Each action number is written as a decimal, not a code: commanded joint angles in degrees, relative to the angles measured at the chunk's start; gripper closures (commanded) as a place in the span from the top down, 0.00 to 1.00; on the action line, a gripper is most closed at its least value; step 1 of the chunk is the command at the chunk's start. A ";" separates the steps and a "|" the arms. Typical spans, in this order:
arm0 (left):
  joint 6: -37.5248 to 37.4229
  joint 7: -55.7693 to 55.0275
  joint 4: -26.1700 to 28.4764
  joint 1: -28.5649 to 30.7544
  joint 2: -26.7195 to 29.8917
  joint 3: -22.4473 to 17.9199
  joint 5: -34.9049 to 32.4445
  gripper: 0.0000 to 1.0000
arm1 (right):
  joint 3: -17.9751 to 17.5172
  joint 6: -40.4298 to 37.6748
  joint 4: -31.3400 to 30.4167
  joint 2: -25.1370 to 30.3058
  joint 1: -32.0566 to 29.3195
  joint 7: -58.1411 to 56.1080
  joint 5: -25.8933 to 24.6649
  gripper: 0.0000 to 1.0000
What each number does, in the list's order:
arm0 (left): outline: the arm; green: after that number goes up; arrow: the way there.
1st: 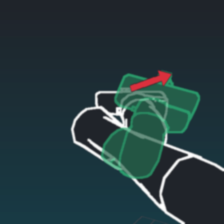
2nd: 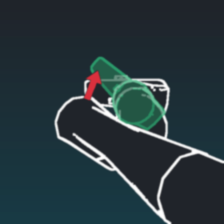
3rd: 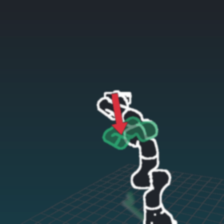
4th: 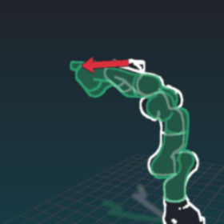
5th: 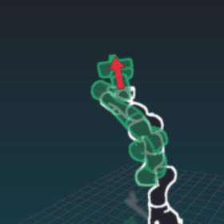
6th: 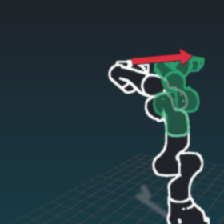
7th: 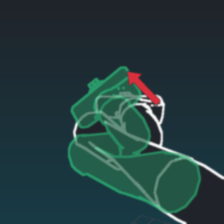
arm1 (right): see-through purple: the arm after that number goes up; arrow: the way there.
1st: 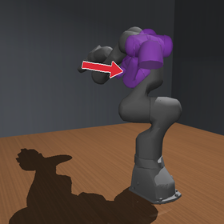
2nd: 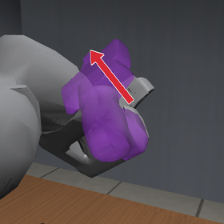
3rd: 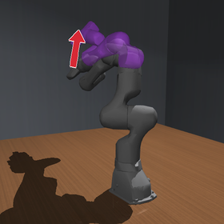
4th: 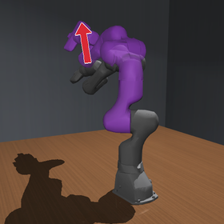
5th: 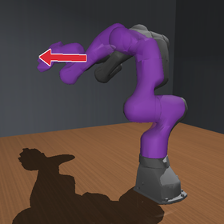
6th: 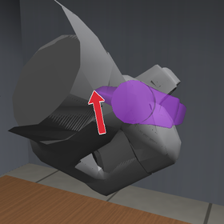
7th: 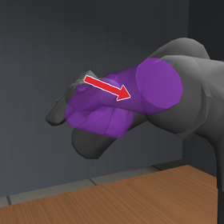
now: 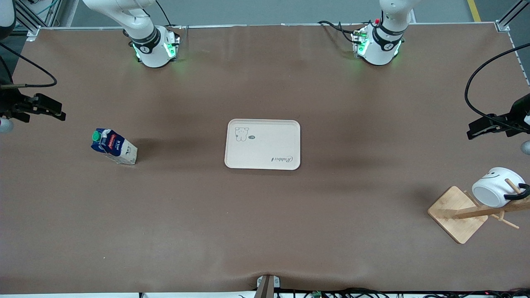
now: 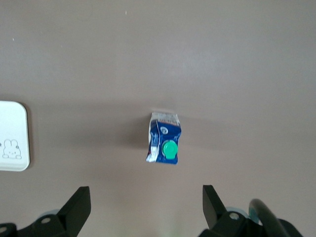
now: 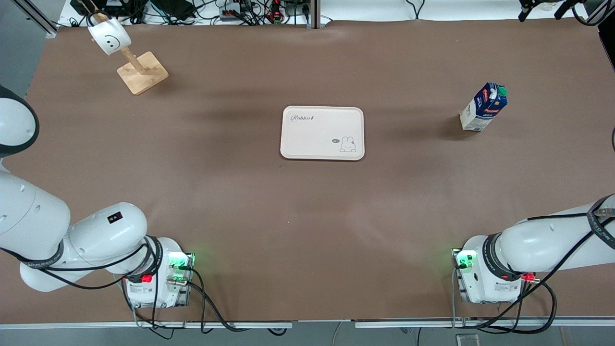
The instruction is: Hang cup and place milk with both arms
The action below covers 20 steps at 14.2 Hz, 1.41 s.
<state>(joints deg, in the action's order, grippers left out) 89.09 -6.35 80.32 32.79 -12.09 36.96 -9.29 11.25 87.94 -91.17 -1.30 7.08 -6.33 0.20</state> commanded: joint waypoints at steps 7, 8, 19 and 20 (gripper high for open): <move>-1.81 0.29 0.19 0.34 1.98 0.48 -0.73 1.00 | -0.17 -1.45 3.01 1.22 -0.67 0.09 -2.13 1.00; -1.82 0.29 0.19 0.43 2.60 0.48 -0.73 1.00 | -0.17 -1.89 3.10 1.13 -0.76 0.09 -1.96 1.00; -4.72 0.55 3.26 -21.70 9.63 -20.51 2.50 1.00 | -6.85 -1.81 3.54 0.86 -8.49 -0.61 -1.78 1.00; -4.45 0.72 4.40 -24.15 10.68 -23.57 3.91 1.00 | -6.85 -1.72 3.54 0.95 -8.32 -0.61 -1.78 1.00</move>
<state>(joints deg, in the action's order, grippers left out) 84.38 -6.41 81.41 12.01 -4.63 18.18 -7.87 6.15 86.58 -88.23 -0.47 0.42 -6.37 -1.08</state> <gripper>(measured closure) 0.000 0.000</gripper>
